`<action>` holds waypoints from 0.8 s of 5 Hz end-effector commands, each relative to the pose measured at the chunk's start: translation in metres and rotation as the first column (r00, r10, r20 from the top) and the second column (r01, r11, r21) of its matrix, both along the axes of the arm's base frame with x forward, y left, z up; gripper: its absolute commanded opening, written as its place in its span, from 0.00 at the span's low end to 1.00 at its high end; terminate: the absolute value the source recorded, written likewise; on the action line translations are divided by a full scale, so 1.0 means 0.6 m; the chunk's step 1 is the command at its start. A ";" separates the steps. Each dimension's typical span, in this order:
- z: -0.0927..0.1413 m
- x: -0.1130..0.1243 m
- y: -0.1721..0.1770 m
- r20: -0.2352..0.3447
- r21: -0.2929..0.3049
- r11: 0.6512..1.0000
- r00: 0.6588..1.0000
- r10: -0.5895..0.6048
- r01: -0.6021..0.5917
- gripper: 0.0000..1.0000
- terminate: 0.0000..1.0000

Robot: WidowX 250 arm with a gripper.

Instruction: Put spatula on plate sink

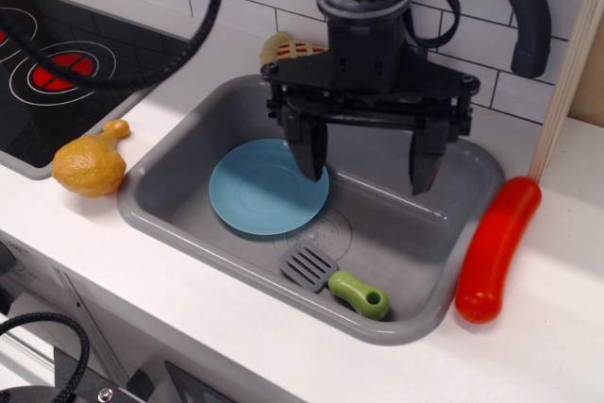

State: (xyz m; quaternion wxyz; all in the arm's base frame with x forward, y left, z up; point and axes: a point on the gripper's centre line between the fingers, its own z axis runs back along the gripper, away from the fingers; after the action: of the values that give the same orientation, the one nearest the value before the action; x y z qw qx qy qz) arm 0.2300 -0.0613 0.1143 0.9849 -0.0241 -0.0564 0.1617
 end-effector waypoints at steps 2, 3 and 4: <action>-0.086 0.005 0.047 0.043 0.050 0.822 0.824 0.566 -0.567 1.00 0.00; -0.118 0.009 0.048 0.001 0.033 0.764 0.765 0.644 -0.644 1.00 0.00; -0.136 0.006 0.037 -0.025 0.006 0.730 0.730 0.683 -0.683 1.00 0.00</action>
State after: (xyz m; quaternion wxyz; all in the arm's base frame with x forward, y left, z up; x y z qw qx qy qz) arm 0.2317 -0.0384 0.0275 0.8559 0.0039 -0.0393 0.5156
